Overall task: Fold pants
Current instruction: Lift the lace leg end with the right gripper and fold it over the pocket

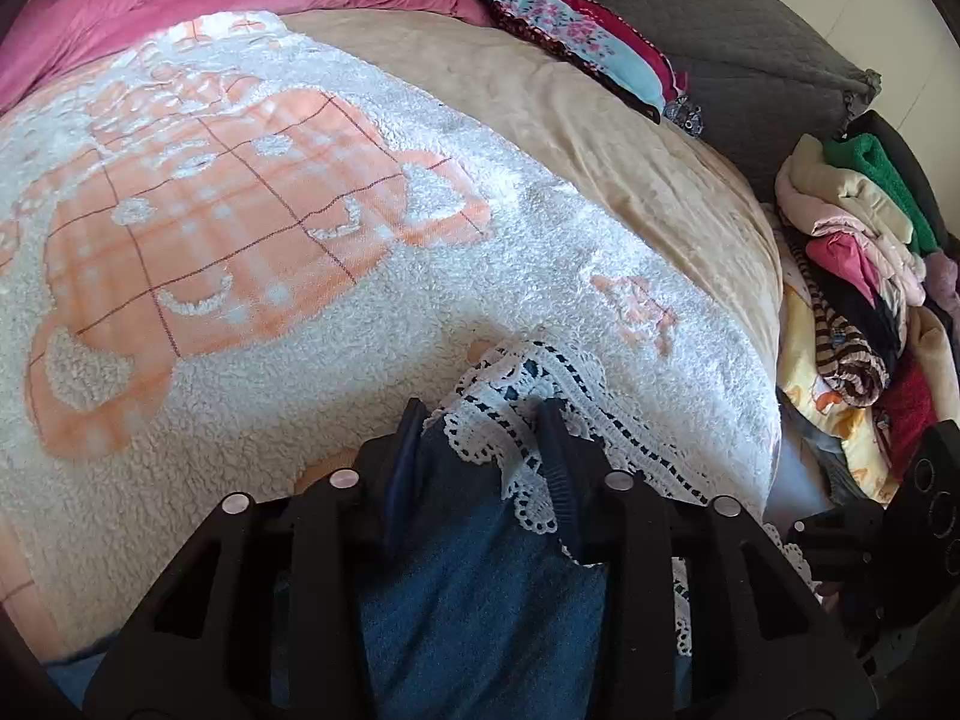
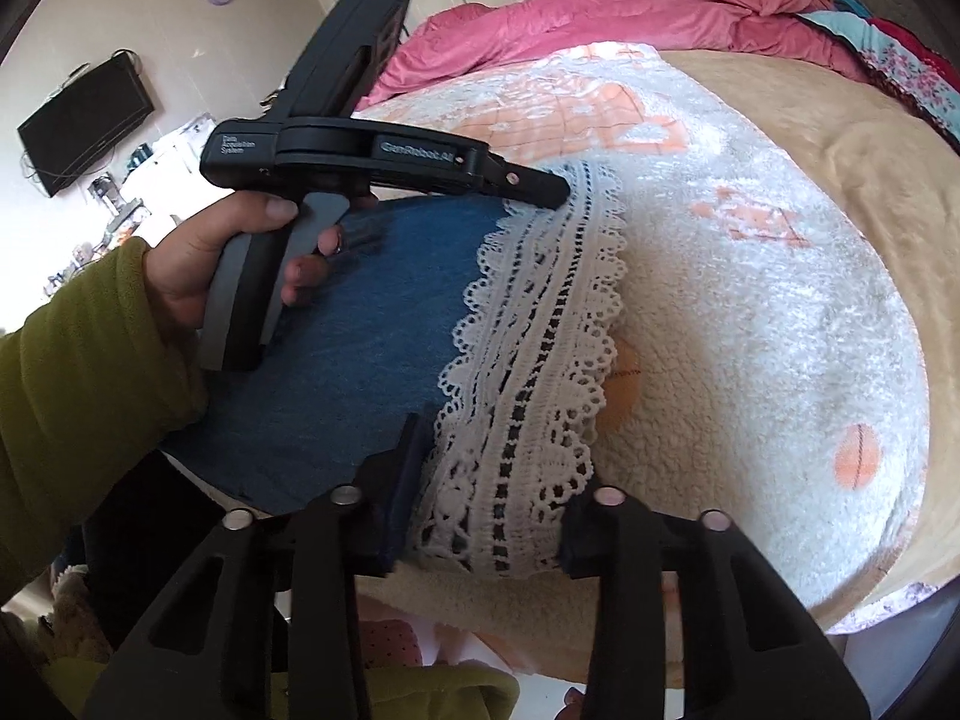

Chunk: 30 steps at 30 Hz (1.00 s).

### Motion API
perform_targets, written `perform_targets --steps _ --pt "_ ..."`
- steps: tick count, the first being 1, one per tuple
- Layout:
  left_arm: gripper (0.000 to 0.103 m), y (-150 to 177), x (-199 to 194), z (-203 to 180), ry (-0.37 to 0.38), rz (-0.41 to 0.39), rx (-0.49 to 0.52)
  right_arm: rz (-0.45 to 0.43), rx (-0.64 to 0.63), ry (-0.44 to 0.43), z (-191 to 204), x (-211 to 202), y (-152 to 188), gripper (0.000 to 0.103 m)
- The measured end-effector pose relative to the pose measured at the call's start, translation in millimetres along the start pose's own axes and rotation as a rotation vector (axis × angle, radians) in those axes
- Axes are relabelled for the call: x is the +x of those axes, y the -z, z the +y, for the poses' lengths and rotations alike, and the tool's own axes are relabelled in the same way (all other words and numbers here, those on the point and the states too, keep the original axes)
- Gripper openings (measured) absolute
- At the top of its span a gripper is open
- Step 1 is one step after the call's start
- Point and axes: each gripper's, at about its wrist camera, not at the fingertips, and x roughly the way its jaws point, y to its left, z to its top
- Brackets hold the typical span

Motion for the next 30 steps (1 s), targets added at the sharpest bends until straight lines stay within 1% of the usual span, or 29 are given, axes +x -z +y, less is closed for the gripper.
perform_targets --steps 1,2,4,6,9,11,15,18,20,22,24,27,28,29,30 --pt "0.022 1 0 0 0.000 0.003 -0.007 -0.003 -0.006 -0.008 1 0 -1 0.027" --pt "0.021 2 -2 1 0.004 -0.001 -0.019 -0.006 -0.009 -0.011 2 0 -1 0.026" --pt "0.011 4 -10 7 0.033 -0.026 -0.062 -0.014 -0.011 -0.023 4 -1 -4 0.026" --pt "0.008 5 -20 12 0.065 -0.059 -0.098 -0.030 -0.026 -0.035 10 -5 -8 0.025" --pt "0.007 9 -43 16 0.129 -0.126 -0.130 -0.065 -0.064 -0.068 22 -12 -16 0.025" --pt "0.007 13 -60 18 0.158 -0.171 -0.144 -0.084 -0.094 -0.091 34 -14 -25 0.025" --pt "0.007 26 -108 36 0.184 -0.263 -0.207 -0.116 -0.183 -0.164 69 -15 -43 0.025" --pt "0.007 42 -142 55 0.161 -0.328 -0.239 -0.125 -0.238 -0.220 97 -8 -54 0.025" --pt "0.007 56 -161 70 0.140 -0.369 -0.272 -0.109 -0.277 -0.255 117 6 -59 0.025" --pt "0.007 72 -176 87 0.094 -0.383 -0.315 -0.074 -0.315 -0.268 136 21 -62 0.025" --pt "0.007 89 -189 104 0.053 -0.397 -0.380 -0.034 -0.354 -0.254 155 38 -61 0.025" --pt "0.008 112 -207 125 -0.063 -0.383 -0.468 0.033 -0.434 -0.187 182 72 -57 0.025" --pt "0.017 120 -214 131 -0.070 -0.402 -0.493 0.049 -0.465 -0.166 190 80 -51 0.025" --pt "0.023 129 -220 137 -0.074 -0.417 -0.524 0.059 -0.494 -0.158 198 86 -46 0.025" --pt "0.034 139 -226 144 -0.080 -0.430 -0.564 0.062 -0.513 -0.154 204 89 -41 0.025"
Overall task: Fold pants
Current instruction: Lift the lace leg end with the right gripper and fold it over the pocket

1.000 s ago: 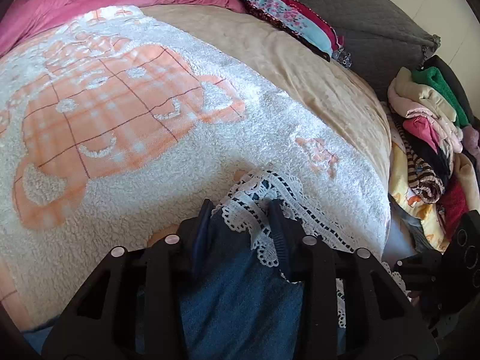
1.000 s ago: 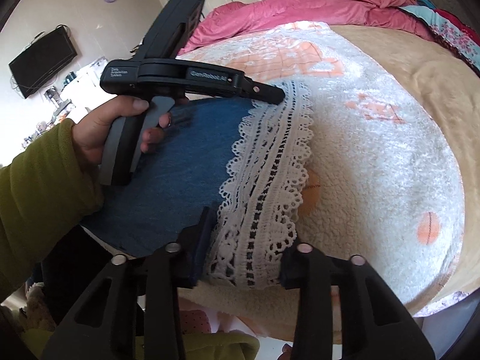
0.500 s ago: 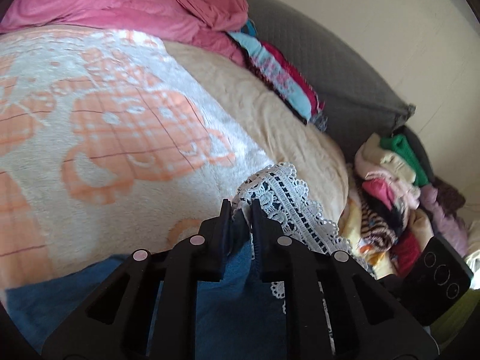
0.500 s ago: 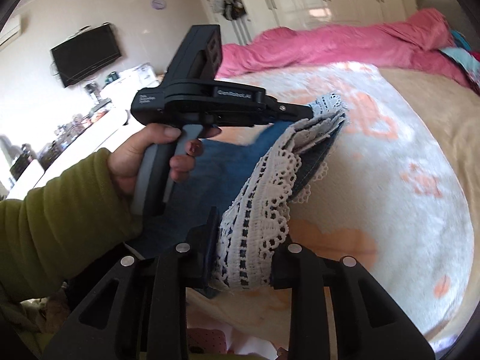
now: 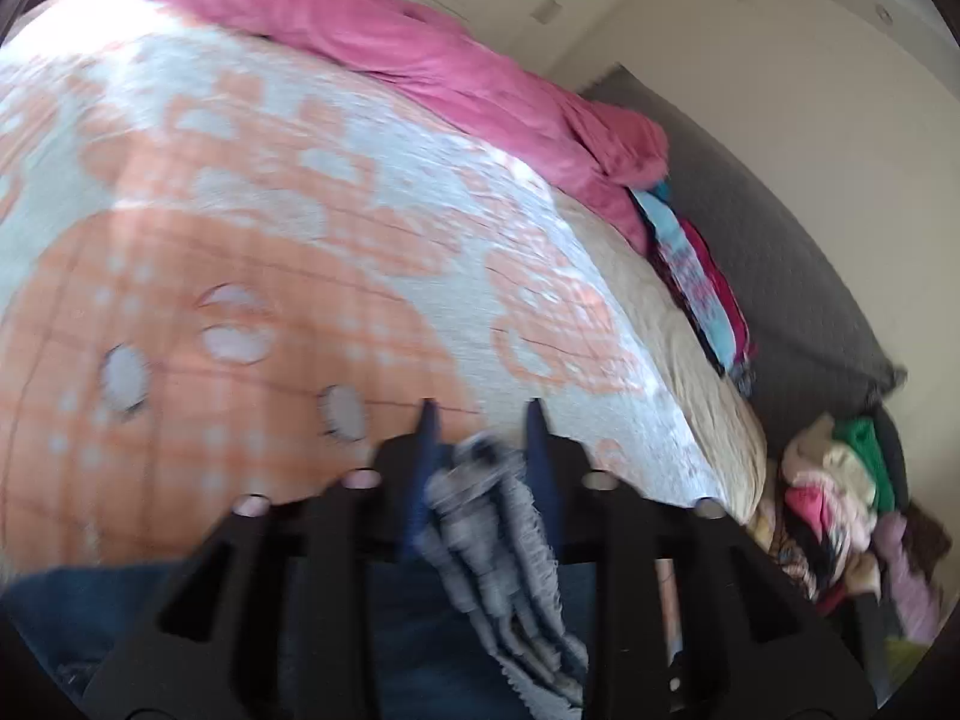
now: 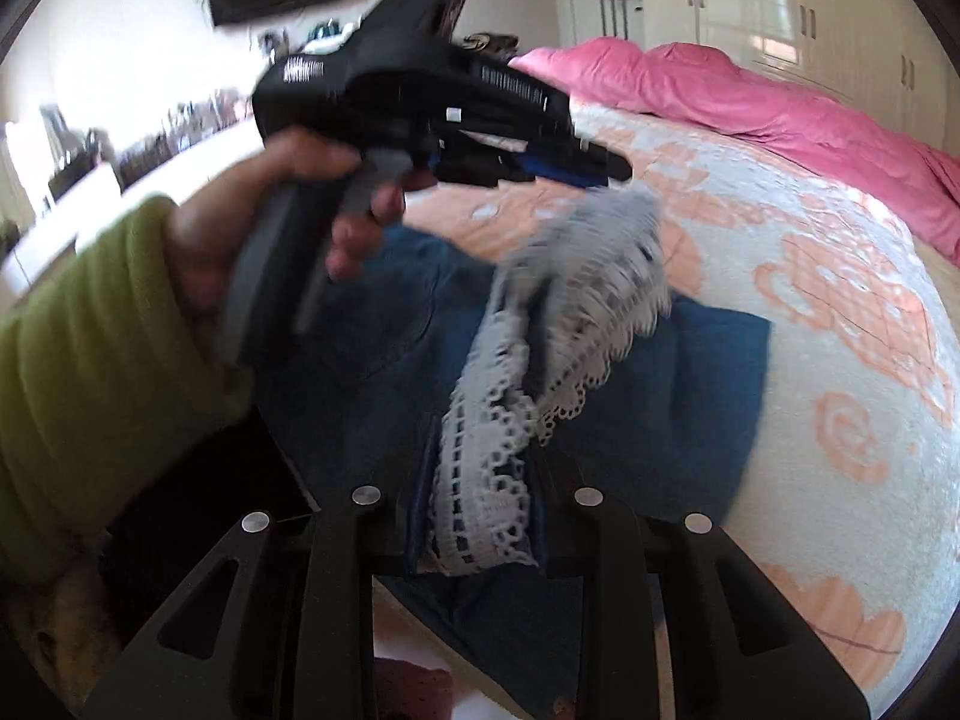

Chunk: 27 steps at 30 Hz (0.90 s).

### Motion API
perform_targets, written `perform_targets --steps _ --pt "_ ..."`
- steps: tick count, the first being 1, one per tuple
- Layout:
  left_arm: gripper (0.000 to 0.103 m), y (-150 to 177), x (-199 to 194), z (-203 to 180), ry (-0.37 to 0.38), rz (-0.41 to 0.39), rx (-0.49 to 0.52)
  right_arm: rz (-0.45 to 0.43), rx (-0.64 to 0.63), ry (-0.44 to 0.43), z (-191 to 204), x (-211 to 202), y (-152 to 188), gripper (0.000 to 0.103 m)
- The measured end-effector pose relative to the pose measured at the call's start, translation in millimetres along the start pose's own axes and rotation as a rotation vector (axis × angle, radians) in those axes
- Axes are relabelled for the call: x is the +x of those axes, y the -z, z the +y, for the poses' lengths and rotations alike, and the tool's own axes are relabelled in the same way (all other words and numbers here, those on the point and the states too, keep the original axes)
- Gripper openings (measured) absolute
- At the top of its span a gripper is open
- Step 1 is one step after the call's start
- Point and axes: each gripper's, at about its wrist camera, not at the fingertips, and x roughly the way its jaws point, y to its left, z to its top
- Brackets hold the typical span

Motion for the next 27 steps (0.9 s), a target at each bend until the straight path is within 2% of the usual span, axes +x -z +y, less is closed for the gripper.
perform_targets --steps 2,6,7,10,13,15,17,18,19,20,21,24,27 --pt "0.041 9 -8 16 0.022 0.002 -0.055 0.014 -0.067 0.036 17 10 4 0.025" --pt "0.056 28 -5 30 -0.001 0.070 -0.112 -0.004 -0.145 0.125 32 10 14 0.029" --pt "0.056 31 -3 30 -0.002 0.083 -0.108 -0.011 -0.152 0.146 33 10 15 0.032" --pt "0.059 36 0 23 0.009 0.103 -0.096 -0.026 -0.186 0.222 39 8 21 0.052" --pt "0.059 38 5 17 0.026 0.114 -0.091 -0.024 -0.178 0.231 42 6 31 0.054" --pt "0.059 39 11 16 0.007 0.123 -0.090 -0.011 -0.169 0.220 44 7 37 0.054" --pt "0.048 38 17 16 0.004 0.121 -0.102 -0.005 -0.149 0.200 42 9 37 0.053" --pt "0.029 37 20 18 0.007 0.122 -0.115 0.002 -0.124 0.166 39 12 35 0.048" --pt "0.017 37 24 20 0.004 0.127 -0.125 0.009 -0.104 0.124 37 16 32 0.026" --pt "0.016 38 26 23 0.000 0.130 -0.131 0.016 -0.095 0.097 36 18 29 0.015" --pt "0.013 39 26 25 0.000 0.129 -0.138 0.015 -0.101 0.096 36 18 25 0.015" --pt "0.011 37 7 26 0.017 0.084 -0.137 -0.014 -0.157 0.076 44 13 16 0.014" --pt "0.011 36 -11 24 -0.059 0.041 -0.096 -0.027 -0.178 0.053 50 14 12 0.014"
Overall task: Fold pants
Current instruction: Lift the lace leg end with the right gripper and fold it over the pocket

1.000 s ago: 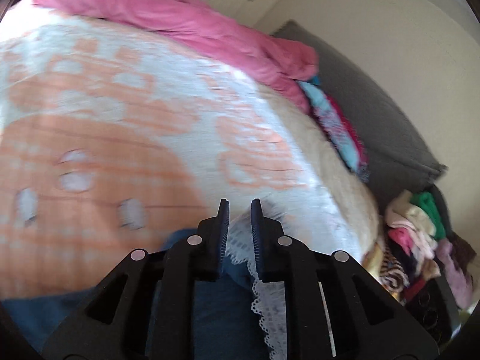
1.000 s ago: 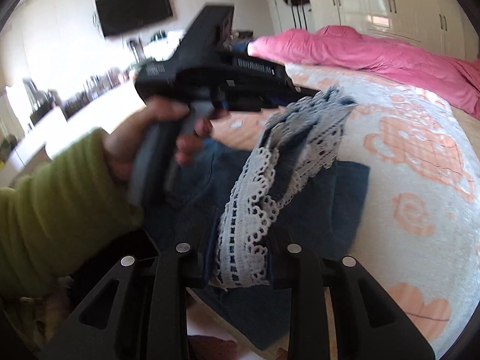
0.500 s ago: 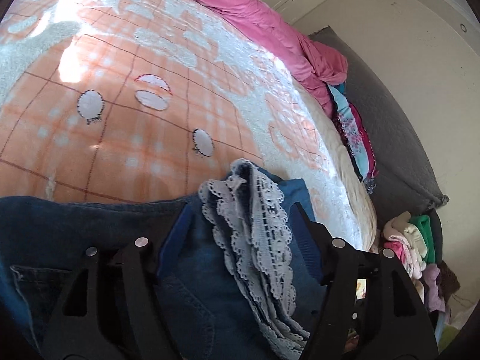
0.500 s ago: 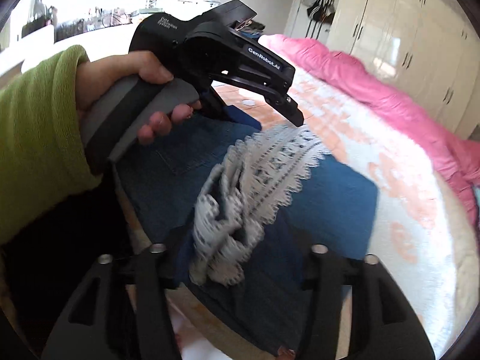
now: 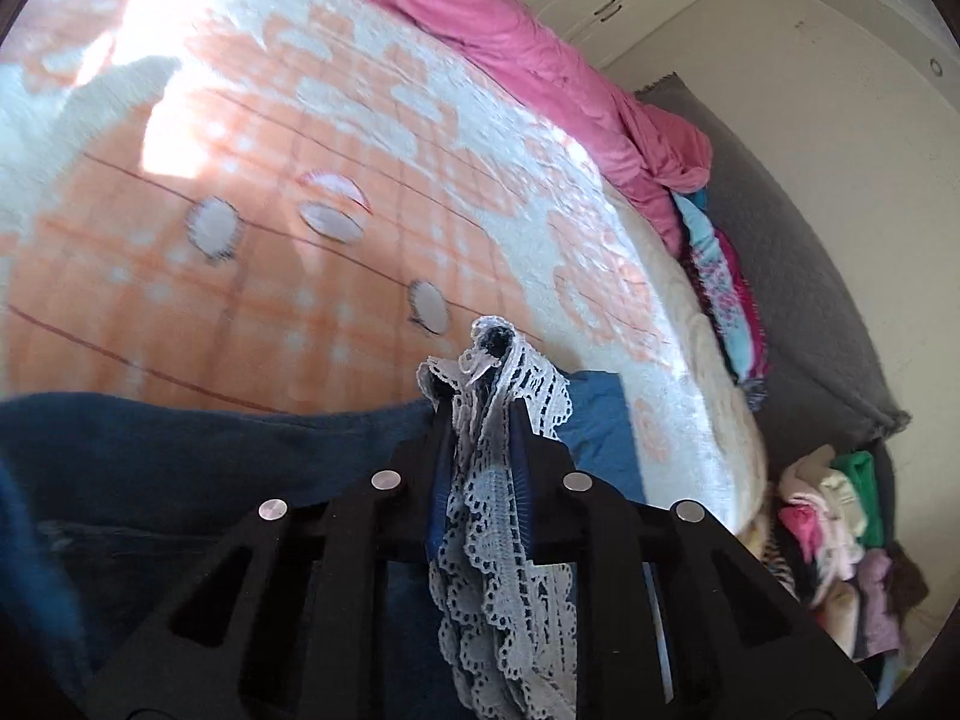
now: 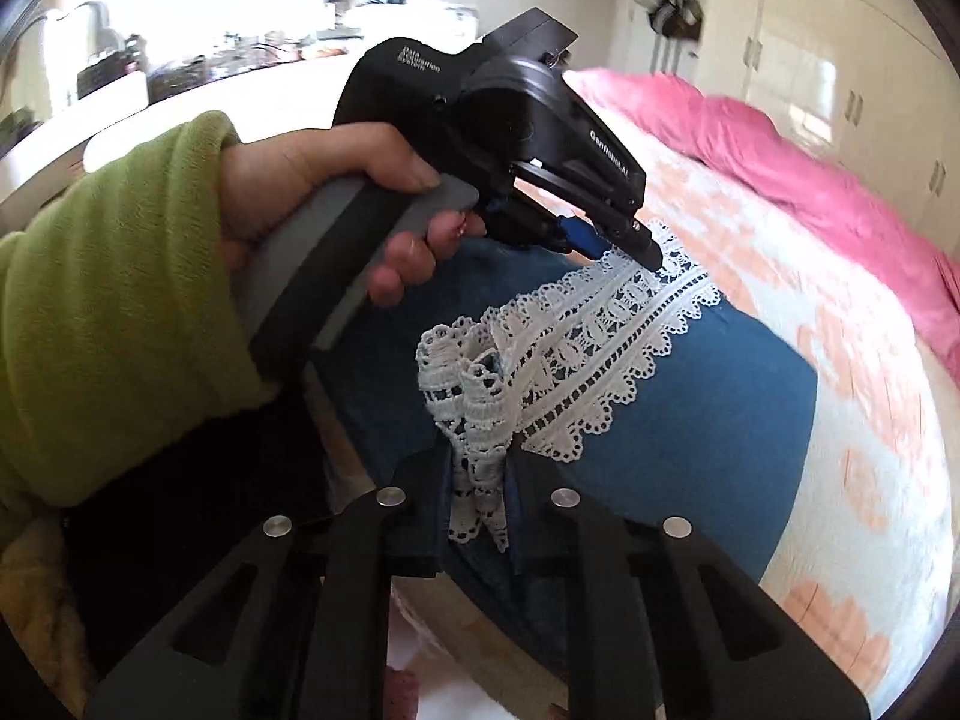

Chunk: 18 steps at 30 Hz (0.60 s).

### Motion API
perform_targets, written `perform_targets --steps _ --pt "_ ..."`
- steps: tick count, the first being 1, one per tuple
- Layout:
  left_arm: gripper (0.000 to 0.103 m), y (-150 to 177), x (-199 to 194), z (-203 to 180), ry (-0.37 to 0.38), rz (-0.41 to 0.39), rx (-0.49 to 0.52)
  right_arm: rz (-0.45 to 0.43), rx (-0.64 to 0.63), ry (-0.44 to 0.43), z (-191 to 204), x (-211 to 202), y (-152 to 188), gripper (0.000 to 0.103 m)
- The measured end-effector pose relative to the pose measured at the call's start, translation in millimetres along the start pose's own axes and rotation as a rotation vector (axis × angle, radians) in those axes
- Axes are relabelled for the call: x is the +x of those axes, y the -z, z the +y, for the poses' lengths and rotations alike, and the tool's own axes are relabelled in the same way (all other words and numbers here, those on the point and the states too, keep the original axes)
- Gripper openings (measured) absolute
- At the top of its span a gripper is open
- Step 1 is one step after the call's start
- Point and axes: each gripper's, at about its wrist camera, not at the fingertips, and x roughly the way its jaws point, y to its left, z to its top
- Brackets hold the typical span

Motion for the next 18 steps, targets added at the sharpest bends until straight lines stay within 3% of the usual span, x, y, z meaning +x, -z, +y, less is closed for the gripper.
perform_targets --steps 4,8,10,13,18 --pt "0.016 3 10 11 -0.048 0.045 -0.008 0.075 -0.005 -0.021 2 23 8 0.015" --pt "0.019 3 12 17 -0.041 0.045 -0.021 0.073 -0.009 -0.050 6 20 11 0.028" --pt "0.026 3 7 16 -0.041 0.027 -0.019 0.076 0.026 -0.118 4 13 10 0.039" --pt "0.041 4 -11 11 -0.055 -0.019 -0.007 0.058 0.067 -0.178 -6 -3 3 0.040" --pt "0.052 25 -48 -2 -0.116 -0.066 0.043 -0.008 0.107 -0.110 -34 -30 5 0.042"
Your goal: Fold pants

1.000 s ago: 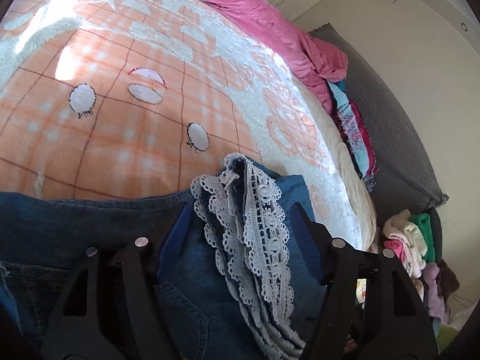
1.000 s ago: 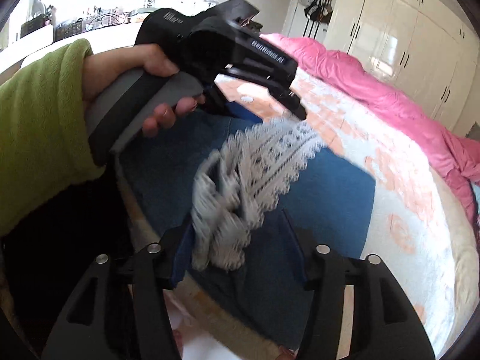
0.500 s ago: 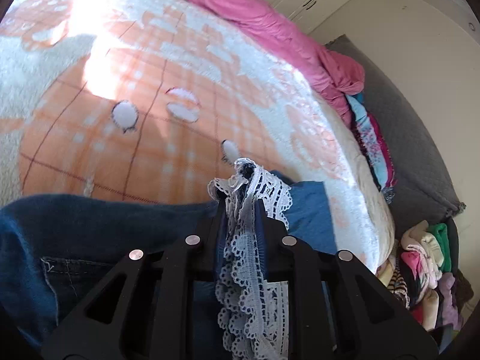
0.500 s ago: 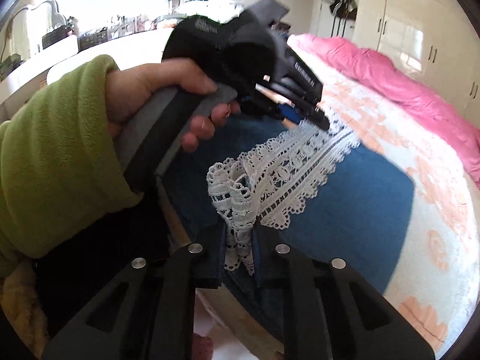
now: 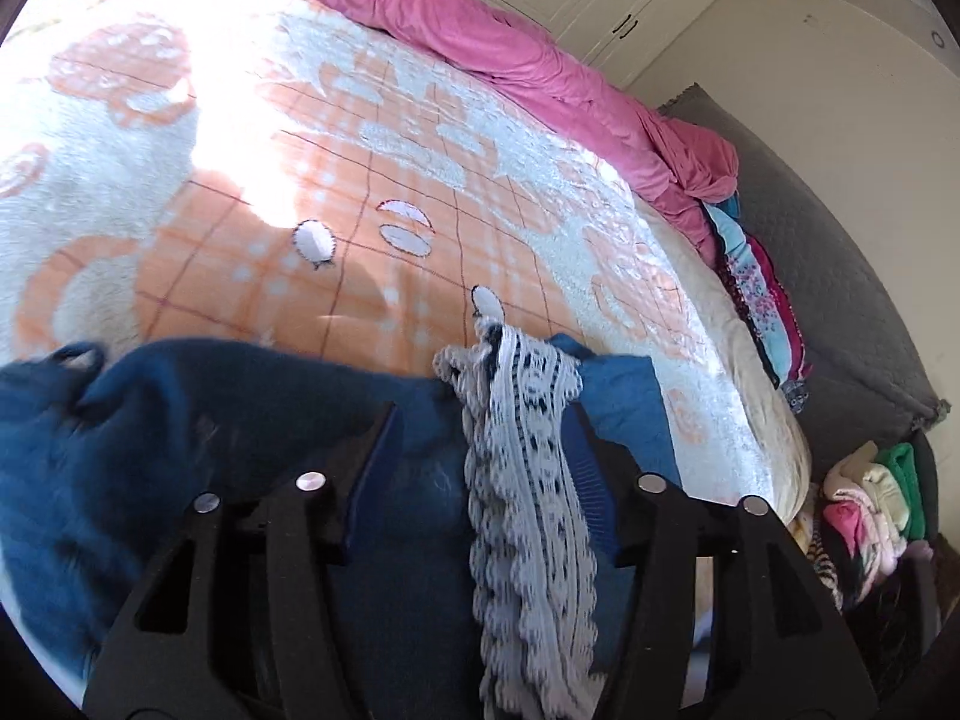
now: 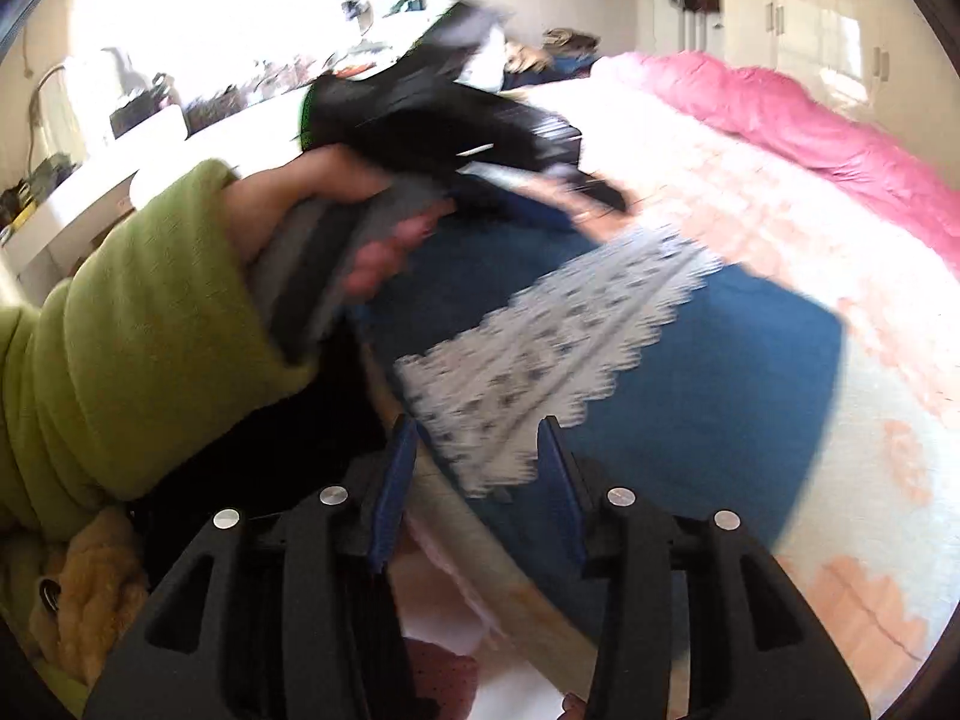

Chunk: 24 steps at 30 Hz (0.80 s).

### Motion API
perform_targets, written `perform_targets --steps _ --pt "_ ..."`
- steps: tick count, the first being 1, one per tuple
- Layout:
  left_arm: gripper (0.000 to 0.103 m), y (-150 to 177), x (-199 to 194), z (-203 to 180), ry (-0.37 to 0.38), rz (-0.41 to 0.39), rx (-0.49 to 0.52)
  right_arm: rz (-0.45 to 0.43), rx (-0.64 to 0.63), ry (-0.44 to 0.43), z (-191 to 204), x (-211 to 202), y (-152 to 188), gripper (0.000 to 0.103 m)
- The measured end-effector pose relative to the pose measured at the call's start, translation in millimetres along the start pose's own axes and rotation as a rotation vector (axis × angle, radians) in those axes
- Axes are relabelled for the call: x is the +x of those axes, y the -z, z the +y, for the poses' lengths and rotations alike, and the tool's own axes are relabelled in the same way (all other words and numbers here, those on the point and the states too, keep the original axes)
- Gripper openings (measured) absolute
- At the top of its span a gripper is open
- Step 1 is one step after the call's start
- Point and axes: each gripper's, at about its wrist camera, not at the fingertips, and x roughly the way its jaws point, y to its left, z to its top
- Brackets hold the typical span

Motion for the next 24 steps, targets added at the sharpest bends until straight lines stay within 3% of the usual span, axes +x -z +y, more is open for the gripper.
perform_targets --steps 2,8,11,14,21,24 --pt "0.058 12 -12 -8 -0.021 -0.007 0.034 -0.006 0.044 0.062 -17 -3 1 0.042" --pt "0.058 60 -18 -37 -0.118 0.070 0.181 0.091 0.106 0.164 -49 6 30 0.050" --pt "0.058 83 -2 -40 -0.197 0.165 0.242 0.135 0.113 0.193 -51 11 44 0.051" --pt "0.059 89 3 -33 -0.203 0.180 0.242 0.119 0.097 0.219 -41 11 55 0.051" --pt "0.059 96 -3 -30 -0.206 0.180 0.252 0.099 0.106 0.218 -45 11 60 0.053" --pt "0.061 96 -14 -33 -0.194 0.147 0.257 0.091 0.144 0.147 -47 2 53 0.069"
